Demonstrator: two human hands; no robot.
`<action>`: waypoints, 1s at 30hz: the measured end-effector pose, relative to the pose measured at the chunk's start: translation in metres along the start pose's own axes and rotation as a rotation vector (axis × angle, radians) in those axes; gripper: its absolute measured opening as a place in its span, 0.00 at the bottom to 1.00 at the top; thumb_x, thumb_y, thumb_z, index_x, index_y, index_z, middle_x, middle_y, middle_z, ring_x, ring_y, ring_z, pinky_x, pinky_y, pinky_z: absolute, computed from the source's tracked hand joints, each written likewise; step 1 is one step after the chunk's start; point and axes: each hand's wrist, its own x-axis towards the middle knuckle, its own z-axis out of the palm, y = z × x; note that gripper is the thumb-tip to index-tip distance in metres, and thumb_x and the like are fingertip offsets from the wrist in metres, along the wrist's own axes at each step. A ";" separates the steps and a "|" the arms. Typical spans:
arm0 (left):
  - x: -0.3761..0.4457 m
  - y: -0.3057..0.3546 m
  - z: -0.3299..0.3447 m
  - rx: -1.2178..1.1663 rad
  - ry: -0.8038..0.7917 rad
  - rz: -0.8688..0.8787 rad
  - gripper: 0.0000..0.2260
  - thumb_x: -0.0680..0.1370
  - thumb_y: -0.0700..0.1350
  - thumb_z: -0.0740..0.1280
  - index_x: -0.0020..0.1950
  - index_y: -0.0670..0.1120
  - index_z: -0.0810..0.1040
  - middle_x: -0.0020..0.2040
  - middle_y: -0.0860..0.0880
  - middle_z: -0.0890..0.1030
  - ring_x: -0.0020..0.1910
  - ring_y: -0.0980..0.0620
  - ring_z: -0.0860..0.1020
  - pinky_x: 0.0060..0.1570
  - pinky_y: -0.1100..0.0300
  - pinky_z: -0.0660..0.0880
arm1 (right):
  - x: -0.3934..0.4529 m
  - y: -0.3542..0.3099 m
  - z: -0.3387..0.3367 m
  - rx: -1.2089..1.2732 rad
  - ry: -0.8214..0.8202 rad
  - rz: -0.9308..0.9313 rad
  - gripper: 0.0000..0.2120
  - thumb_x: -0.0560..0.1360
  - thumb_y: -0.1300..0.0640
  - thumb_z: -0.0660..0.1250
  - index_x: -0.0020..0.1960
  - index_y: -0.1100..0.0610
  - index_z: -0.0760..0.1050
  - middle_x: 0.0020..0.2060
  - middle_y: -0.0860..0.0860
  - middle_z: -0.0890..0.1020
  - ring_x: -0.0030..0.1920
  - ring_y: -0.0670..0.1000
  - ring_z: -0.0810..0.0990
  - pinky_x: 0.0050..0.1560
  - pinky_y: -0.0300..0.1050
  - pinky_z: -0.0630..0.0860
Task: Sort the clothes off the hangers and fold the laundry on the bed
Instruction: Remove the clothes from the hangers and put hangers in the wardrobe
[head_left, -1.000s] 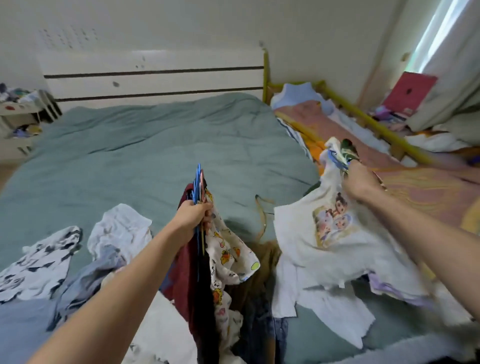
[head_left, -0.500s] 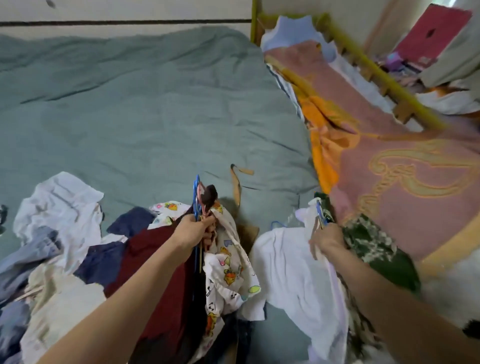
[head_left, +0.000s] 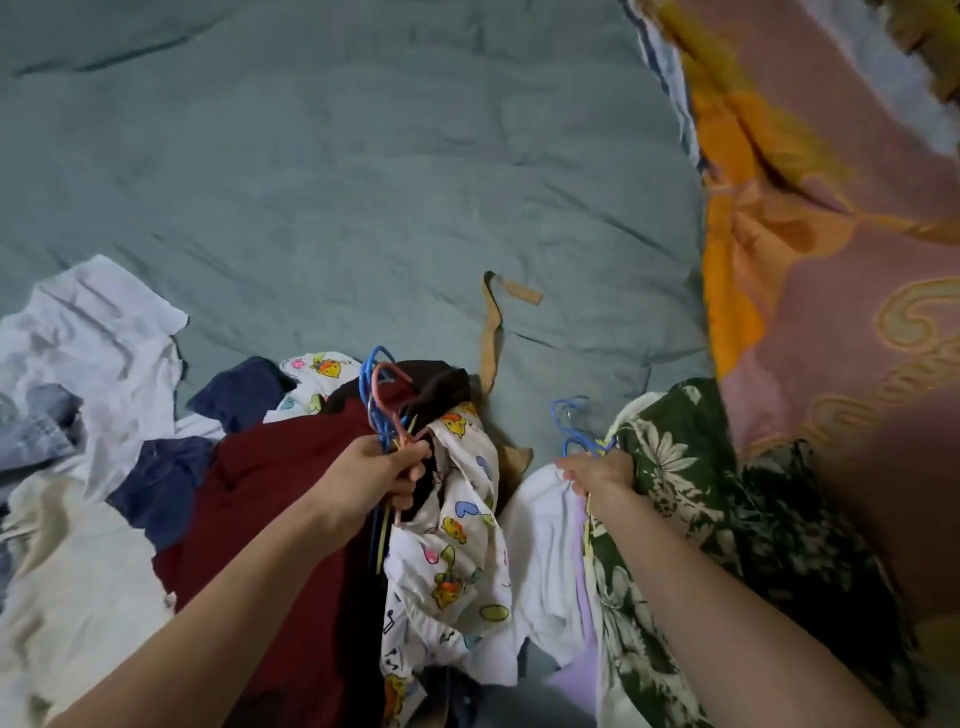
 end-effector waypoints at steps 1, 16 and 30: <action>0.001 0.001 -0.001 0.000 -0.004 -0.003 0.10 0.81 0.37 0.62 0.39 0.42 0.71 0.28 0.49 0.70 0.24 0.56 0.63 0.23 0.66 0.64 | 0.001 0.001 0.002 -0.029 0.032 -0.027 0.18 0.69 0.72 0.70 0.32 0.59 0.64 0.25 0.55 0.72 0.18 0.46 0.67 0.15 0.31 0.58; 0.019 0.003 0.046 0.030 -0.194 -0.081 0.07 0.80 0.34 0.62 0.44 0.34 0.76 0.29 0.46 0.80 0.22 0.54 0.74 0.22 0.63 0.72 | -0.026 -0.009 -0.124 -0.451 -0.091 0.007 0.14 0.71 0.67 0.71 0.29 0.64 0.72 0.17 0.52 0.73 0.14 0.45 0.64 0.18 0.33 0.60; 0.087 -0.036 0.180 -0.001 -0.139 -0.271 0.06 0.73 0.32 0.71 0.41 0.41 0.77 0.25 0.47 0.75 0.17 0.59 0.68 0.16 0.69 0.56 | -0.026 0.020 -0.160 -0.261 -0.146 -0.047 0.09 0.64 0.71 0.76 0.37 0.63 0.77 0.23 0.52 0.75 0.21 0.44 0.71 0.22 0.34 0.67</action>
